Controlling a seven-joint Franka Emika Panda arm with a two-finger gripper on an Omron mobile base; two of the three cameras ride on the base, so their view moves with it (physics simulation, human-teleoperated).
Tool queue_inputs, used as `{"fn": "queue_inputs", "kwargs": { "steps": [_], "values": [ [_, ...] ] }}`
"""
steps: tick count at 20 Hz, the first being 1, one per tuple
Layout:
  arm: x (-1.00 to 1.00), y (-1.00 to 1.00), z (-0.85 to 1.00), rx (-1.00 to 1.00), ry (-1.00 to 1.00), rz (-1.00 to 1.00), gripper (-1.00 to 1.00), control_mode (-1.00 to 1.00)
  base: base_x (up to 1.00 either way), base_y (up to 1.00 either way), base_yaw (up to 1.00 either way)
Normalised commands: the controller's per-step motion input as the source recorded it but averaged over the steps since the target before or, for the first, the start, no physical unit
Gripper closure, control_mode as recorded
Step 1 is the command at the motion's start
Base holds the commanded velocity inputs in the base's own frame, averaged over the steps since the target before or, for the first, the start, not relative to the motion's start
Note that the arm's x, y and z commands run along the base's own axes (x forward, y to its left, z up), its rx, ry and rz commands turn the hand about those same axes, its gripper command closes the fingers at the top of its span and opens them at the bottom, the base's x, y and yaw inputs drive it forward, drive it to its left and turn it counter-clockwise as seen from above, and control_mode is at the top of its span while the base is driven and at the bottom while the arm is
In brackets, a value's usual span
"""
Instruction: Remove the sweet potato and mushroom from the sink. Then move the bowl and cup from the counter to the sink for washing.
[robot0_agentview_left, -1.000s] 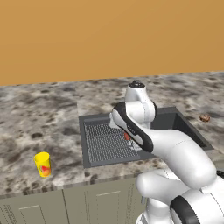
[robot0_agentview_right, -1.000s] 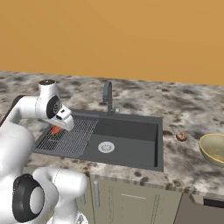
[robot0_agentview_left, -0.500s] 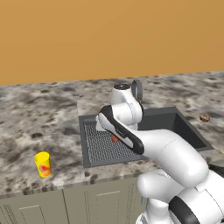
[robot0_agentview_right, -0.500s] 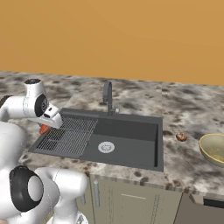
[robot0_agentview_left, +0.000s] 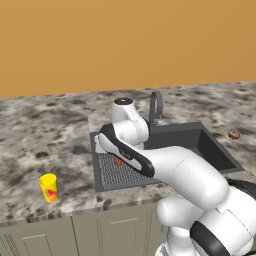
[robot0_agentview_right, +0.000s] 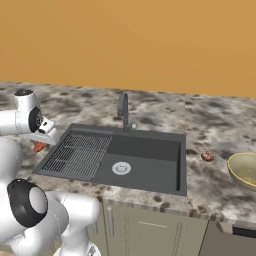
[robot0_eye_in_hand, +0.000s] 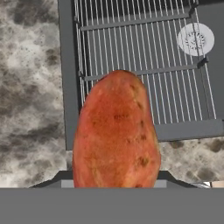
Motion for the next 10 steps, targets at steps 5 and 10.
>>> {"fn": "queue_inputs", "kwargs": {
  "steps": [5,10],
  "values": [
    [0.0,0.42,-0.03,0.0,0.0,0.04,1.0,-1.0,0.0,0.0,0.0],
    [0.08,0.35,-0.08,0.0,0.0,0.0,1.0,-1.0,0.0,0.0,0.0]
  ]
}}
